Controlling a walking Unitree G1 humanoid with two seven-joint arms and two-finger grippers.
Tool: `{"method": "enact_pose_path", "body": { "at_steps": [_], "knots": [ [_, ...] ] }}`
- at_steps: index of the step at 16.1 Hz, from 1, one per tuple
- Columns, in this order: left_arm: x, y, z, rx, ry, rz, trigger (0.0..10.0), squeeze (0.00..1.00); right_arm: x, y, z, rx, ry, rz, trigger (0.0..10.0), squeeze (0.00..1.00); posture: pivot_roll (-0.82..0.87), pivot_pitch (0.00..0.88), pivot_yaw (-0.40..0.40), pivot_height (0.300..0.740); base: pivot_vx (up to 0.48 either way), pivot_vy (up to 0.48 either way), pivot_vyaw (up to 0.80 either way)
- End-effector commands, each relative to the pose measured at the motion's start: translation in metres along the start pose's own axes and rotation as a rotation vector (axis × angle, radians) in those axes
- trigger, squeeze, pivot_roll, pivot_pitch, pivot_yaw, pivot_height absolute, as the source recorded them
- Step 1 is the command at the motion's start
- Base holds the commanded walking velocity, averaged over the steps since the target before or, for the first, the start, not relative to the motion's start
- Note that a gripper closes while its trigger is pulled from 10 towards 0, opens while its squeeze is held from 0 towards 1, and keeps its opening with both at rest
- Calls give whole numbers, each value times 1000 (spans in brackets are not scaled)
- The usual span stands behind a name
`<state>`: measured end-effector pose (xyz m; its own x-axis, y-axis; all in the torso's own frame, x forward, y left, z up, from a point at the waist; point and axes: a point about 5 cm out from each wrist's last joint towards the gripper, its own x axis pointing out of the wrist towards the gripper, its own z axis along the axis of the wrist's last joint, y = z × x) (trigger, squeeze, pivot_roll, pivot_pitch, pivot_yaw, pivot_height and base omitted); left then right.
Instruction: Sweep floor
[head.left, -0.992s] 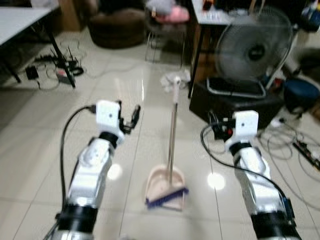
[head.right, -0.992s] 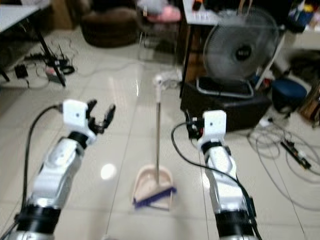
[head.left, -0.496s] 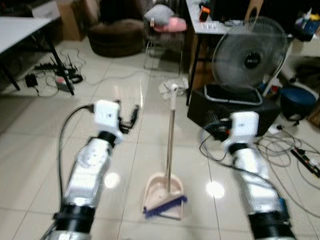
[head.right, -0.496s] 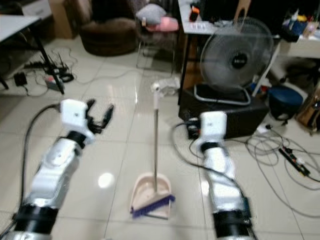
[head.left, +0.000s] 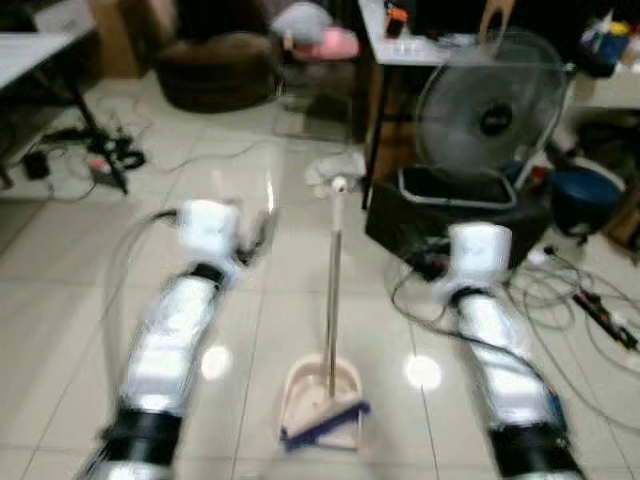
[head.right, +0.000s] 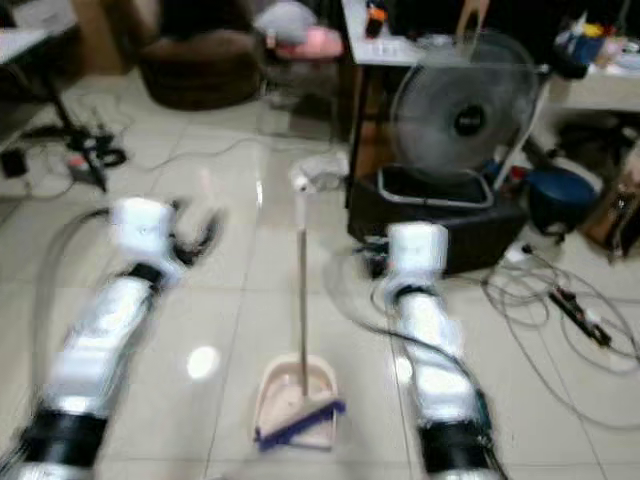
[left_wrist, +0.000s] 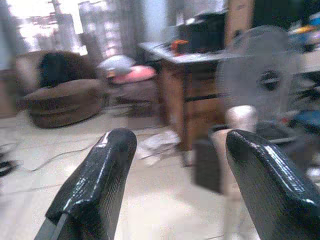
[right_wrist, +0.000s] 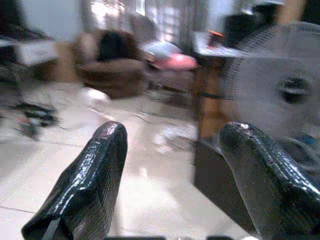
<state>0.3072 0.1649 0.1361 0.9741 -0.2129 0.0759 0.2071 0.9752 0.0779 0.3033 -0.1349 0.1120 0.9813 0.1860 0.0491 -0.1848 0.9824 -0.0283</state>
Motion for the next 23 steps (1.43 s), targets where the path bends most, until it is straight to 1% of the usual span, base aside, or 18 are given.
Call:
{"method": "enact_pose_path", "body": {
  "at_steps": [1, 3, 4, 6, 8, 13, 17, 18, 19, 20, 22, 23],
  "knots": [
    [2, -9, 4, 0, -18, -30, 10000, 0, -3, -10, -1, -65, 6, -9, 10000, 0, -22, 11, -7, 740, 364, 0, 0],
    [2, -9, 4, 1, -18, -29, 10000, 0, -2, -8, -1, -76, 6, 8, 10000, 0, -20, 14, -8, 740, 360, 0, 800],
    [2, -9, 4, 1, -18, -29, 10000, 0, -2, -9, -2, -51, 10, -5, 10000, 0, -20, 12, -8, 740, 364, 0, 775],
    [2, -9, 4, 2, -17, -31, 10000, 0, -3, -10, -3, -16, 16, -15, 10000, 0, -21, 13, -9, 740, 358, 0, 0],
    [1, -9, 4, 1, -14, -31, 10000, 0, -5, -9, -5, -19, 24, -12, 10000, 0, -20, 13, -7, 740, 321, 0, 0],
    [0, -11, 2, -1, -3, -46, 10000, 0, -7, -6, -8, -8, 25, -10, 10000, 0, -19, 17, -3, 740, 0, 0, 0],
    [1, -10, 3, 7, 0, -52, 10000, 0, -6, -11, -6, 7, 19, -33, 10000, 0, -17, 28, 1, 740, 0, 0, 0],
    [2, -10, 3, 9, -1, -57, 10000, 0, -5, -11, -8, 20, 33, -29, 10000, 149, -15, 34, 6, 740, 0, 0, 0],
    [2, -10, 4, 10, -1, -60, 10000, 0, -4, -11, -9, 21, 42, -27, 10000, 149, -15, 36, 7, 740, 0, 0, 0],
    [2, -9, 5, 13, 0, -64, 10000, 0, -1, -9, -11, 34, 51, -8, 10000, 1000, -10, 45, 15, 740, 0, 0, 0],
    [3, -8, 6, 20, 3, -70, 10000, 0, 6, -9, -12, 34, 63, -5, 10000, 1000, -5, 53, 20, 740, 0, 0, 0],
    [2, -7, 6, 33, 10, -84, 10000, 0, 14, -11, -15, 28, 87, -6, 10000, 1000, 8, 66, 29, 740, 0, 0, 0]
  ]
}}
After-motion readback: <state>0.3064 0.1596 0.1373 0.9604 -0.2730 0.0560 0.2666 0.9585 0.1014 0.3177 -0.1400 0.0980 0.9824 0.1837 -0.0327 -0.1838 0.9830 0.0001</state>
